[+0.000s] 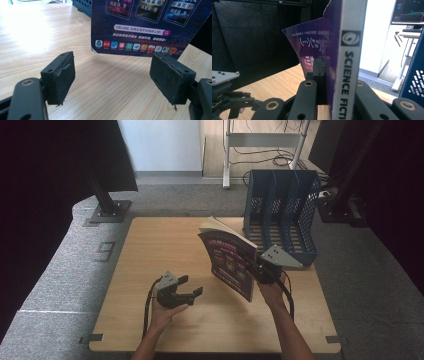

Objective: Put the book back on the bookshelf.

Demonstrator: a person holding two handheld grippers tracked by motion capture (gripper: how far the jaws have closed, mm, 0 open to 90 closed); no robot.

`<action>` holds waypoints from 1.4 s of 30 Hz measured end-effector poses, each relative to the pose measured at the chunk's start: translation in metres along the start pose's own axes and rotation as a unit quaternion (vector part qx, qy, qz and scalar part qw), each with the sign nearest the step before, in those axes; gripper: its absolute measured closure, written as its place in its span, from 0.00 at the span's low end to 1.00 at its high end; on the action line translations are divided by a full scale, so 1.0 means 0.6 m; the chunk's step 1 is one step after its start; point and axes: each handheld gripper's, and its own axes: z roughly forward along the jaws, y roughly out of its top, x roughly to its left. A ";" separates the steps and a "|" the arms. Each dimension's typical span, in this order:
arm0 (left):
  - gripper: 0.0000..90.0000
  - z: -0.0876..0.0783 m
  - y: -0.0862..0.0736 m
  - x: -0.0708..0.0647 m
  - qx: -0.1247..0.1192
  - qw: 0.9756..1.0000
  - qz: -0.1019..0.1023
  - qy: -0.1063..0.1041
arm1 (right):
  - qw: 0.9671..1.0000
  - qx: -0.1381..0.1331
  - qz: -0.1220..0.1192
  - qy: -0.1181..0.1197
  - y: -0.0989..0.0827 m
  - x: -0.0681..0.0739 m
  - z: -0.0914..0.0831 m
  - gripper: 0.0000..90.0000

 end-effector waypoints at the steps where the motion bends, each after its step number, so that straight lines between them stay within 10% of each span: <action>1: 0.23 0.000 0.000 0.000 0.000 1.000 0.000 -0.001 | 1.000 0.000 0.000 0.000 0.001 0.000 0.000 0.90; 42: 0.23 -0.001 0.001 -0.001 0.001 1.000 -0.001 -0.003 | 0.999 -0.023 0.002 -0.026 0.042 -0.014 -0.001 0.91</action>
